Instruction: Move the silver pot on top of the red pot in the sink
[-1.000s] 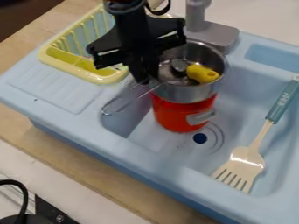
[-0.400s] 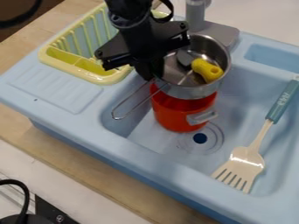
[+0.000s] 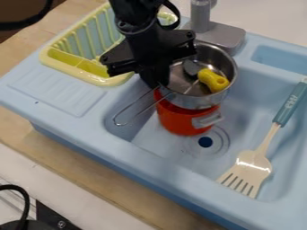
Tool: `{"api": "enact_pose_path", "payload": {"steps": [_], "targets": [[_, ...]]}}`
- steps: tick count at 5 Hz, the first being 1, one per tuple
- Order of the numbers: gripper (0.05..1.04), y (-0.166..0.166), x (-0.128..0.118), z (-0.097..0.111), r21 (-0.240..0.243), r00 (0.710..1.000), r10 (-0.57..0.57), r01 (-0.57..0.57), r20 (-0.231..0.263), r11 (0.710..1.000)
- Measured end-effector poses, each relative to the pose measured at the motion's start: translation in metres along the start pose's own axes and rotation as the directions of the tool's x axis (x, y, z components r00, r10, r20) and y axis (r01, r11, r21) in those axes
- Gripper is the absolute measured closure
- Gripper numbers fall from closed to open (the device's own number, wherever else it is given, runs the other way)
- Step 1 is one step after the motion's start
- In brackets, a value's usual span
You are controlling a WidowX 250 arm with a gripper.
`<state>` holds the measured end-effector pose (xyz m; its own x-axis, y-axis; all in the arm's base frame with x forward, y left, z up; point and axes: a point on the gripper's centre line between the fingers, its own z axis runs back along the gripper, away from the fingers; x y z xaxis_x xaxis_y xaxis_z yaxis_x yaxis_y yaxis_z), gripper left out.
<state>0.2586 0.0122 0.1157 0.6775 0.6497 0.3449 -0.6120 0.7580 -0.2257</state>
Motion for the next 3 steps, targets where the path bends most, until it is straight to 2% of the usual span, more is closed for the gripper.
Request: {"api": "enact_pose_path", "payload": {"steps": [1, 3], "targets": [[1.026, 0.0048, 0.0042, -0.0059, 0.013, 1.000, 0.013, -0.013, -0.010, 1.000], [1.002, 0.0064, 0.0089, -0.0079, 0.006, 0.999, 0.001, -0.001, -0.037, 1.000]]}}
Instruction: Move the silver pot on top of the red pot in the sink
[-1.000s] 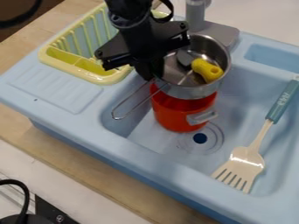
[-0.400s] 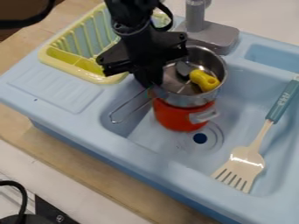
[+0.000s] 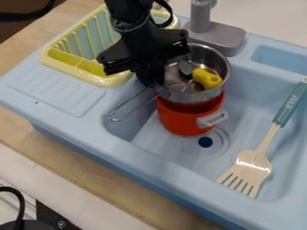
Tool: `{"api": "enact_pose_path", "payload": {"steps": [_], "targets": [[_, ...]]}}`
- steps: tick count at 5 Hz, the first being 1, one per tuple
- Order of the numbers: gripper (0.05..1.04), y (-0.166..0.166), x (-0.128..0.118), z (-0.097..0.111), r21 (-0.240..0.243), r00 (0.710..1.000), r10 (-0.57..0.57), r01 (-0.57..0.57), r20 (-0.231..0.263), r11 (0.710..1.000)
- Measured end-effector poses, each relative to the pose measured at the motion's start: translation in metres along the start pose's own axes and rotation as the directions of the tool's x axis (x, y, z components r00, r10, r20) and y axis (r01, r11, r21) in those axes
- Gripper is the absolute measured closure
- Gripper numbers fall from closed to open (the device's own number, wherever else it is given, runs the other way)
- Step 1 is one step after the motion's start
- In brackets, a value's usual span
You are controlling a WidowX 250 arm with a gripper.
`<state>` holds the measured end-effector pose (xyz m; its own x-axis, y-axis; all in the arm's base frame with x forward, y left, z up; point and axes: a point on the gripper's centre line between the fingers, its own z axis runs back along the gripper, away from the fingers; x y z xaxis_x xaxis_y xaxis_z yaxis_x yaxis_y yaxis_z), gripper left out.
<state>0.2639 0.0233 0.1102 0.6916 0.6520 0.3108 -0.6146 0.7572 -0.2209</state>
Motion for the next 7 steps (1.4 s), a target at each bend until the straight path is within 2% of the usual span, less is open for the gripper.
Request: {"api": "enact_pose_path", "payload": {"steps": [1, 2, 3, 4, 7], "targets": [[0.854, -0.002, 0.001, 0.002, -0.005, 1.000, -0.026, 0.026, -0.005, 1.000], [0.603, -0.001, 0.002, 0.004, -0.003, 1.000, -0.029, 0.029, -0.011, 1.000], [0.309, -0.002, 0.006, 0.010, -0.027, 1.000, -0.018, 0.018, 0.000, 0.999], [0.094, -0.002, 0.008, 0.016, -0.035, 1.000, -0.014, 0.014, 0.005, 0.999], [0.086, -0.009, 0.028, 0.037, -0.094, 0.999, 0.023, -0.019, 0.037, 0.995]]}}
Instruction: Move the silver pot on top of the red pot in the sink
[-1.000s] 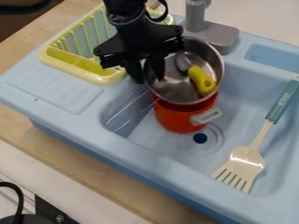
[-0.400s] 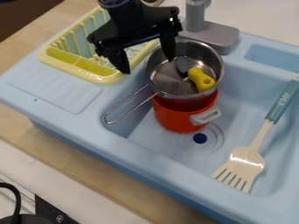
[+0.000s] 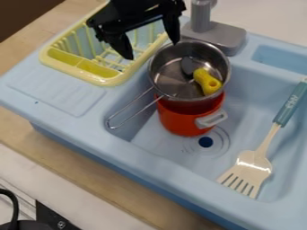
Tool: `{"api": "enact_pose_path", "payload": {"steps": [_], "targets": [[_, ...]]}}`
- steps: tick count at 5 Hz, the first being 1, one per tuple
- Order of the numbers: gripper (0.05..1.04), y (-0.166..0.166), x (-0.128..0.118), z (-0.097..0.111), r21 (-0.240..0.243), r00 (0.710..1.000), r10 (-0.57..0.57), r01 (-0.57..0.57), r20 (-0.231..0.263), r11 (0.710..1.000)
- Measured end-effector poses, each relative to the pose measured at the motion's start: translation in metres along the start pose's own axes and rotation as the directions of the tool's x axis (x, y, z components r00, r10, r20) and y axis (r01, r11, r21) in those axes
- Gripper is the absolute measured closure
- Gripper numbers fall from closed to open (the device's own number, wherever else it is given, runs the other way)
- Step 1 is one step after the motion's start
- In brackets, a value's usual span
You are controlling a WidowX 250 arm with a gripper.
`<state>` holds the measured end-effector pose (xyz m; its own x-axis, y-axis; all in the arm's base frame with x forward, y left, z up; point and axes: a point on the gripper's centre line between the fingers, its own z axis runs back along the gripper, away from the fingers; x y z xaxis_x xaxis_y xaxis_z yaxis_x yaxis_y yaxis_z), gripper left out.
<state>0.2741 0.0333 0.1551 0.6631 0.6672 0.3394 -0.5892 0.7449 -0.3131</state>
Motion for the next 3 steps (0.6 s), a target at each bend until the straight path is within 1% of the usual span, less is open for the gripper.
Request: {"api": "enact_pose_path", "payload": {"steps": [1, 2, 3], "targets": [[0.086, 0.000, 0.010, 0.004, 0.009, 0.999, 0.001, -0.001, 0.037, 1.000], [0.086, 0.008, 0.020, -0.007, 0.059, 0.999, 0.000, -0.003, 0.043, 0.998], [0.085, 0.013, 0.036, -0.013, 0.086, 0.999, 0.013, -0.017, 0.048, 0.996]]}}
